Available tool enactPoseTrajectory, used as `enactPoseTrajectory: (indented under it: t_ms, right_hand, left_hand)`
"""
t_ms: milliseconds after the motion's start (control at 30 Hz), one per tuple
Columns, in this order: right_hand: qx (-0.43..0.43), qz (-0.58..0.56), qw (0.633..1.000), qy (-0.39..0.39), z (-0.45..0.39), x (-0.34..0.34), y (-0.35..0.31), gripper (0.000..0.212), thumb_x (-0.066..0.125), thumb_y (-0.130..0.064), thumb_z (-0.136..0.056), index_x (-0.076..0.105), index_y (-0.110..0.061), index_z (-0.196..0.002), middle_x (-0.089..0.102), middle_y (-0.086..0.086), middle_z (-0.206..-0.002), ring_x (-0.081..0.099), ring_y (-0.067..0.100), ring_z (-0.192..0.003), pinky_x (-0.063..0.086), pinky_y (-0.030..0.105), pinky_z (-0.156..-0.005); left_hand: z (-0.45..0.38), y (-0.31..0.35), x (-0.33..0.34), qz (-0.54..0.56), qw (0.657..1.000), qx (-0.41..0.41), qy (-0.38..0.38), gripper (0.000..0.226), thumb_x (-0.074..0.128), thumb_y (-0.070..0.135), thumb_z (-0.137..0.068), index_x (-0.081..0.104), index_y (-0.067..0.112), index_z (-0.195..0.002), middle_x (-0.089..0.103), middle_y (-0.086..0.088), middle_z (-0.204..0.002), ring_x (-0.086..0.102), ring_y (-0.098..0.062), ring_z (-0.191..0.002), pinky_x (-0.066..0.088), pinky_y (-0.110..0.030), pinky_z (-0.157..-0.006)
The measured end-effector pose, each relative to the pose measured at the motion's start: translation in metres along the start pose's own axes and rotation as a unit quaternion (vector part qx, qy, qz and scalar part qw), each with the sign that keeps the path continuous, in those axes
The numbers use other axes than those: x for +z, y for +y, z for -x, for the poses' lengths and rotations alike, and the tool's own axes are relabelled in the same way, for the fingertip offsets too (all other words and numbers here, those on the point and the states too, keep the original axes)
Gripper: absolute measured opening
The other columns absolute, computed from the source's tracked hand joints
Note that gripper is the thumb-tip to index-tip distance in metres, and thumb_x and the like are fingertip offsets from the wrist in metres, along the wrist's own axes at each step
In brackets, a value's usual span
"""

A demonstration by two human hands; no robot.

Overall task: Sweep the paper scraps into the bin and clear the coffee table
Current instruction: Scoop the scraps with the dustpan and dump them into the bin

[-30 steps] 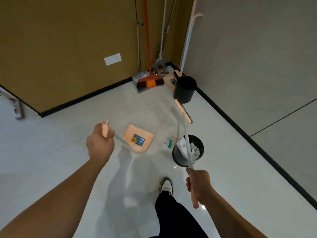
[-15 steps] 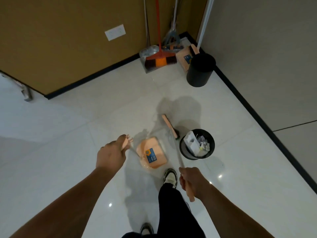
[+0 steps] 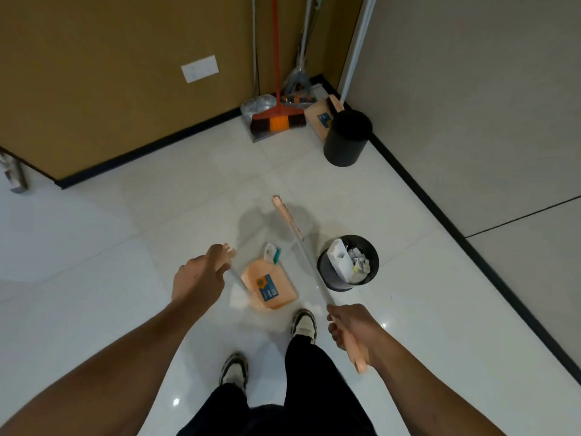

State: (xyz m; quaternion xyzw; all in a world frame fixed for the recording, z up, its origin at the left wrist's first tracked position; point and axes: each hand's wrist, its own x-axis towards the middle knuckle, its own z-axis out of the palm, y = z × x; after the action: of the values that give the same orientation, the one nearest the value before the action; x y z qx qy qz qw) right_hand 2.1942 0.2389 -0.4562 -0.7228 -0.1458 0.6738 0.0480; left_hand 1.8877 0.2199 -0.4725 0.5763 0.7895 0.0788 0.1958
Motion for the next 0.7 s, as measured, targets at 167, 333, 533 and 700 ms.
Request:
enactPoseTrajectory:
  t_ms: [167, 333, 533, 700]
  right_hand:
    - [-0.058, -0.044, 0.997, 0.022, 0.029, 0.031, 0.037, 0.025, 0.058, -0.019, -0.098, 0.057, -0.002, -0.079, 0.050, 0.010, -0.056, 0.040, 0.015, -0.039, 0.032, 0.021, -0.040]
    - [-0.109, -0.080, 0.990, 0.028, 0.054, 0.052, 0.060, 0.022, 0.058, -0.021, -0.100, 0.053, -0.004, -0.086, 0.045, 0.008, -0.056, 0.037, 0.015, -0.039, 0.031, 0.020, -0.038]
    - [-0.146, -0.101, 0.983, 0.047, 0.081, 0.068, 0.081, 0.016, 0.055, -0.017, -0.100, 0.047, -0.005, -0.093, 0.038, 0.008, -0.062, 0.032, 0.016, -0.043, 0.029, 0.022, -0.040]
    - [-0.145, -0.113, 0.981, 0.059, 0.087, 0.073, 0.083, 0.014, 0.057, -0.015, -0.099, 0.050, -0.002, -0.097, 0.040, 0.009, -0.064, 0.034, 0.017, -0.043, 0.031, 0.023, -0.039]
  left_hand:
    - [0.010, -0.020, -0.034, 0.037, 0.998, 0.004, 0.059, 0.032, 0.053, 0.031, -0.095, 0.050, 0.029, -0.127, 0.072, -0.002, -0.104, 0.066, -0.034, -0.094, 0.052, -0.040, -0.077]
    - [0.015, -0.025, -0.071, 0.052, 0.985, 0.102, 0.126, 0.029, 0.059, 0.029, -0.093, 0.056, 0.020, -0.121, 0.067, -0.012, -0.081, 0.063, -0.039, -0.074, 0.049, -0.037, -0.065]
    - [0.022, -0.030, -0.104, 0.046, 0.982, 0.119, 0.137, 0.021, 0.056, 0.029, -0.094, 0.053, 0.021, -0.114, 0.065, -0.012, -0.079, 0.059, -0.036, -0.071, 0.045, -0.036, -0.062]
    - [0.028, -0.046, -0.111, 0.064, 0.984, 0.089, 0.143, 0.021, 0.058, 0.021, -0.092, 0.056, 0.022, -0.113, 0.064, -0.008, -0.080, 0.060, -0.038, -0.073, 0.046, -0.037, -0.063]
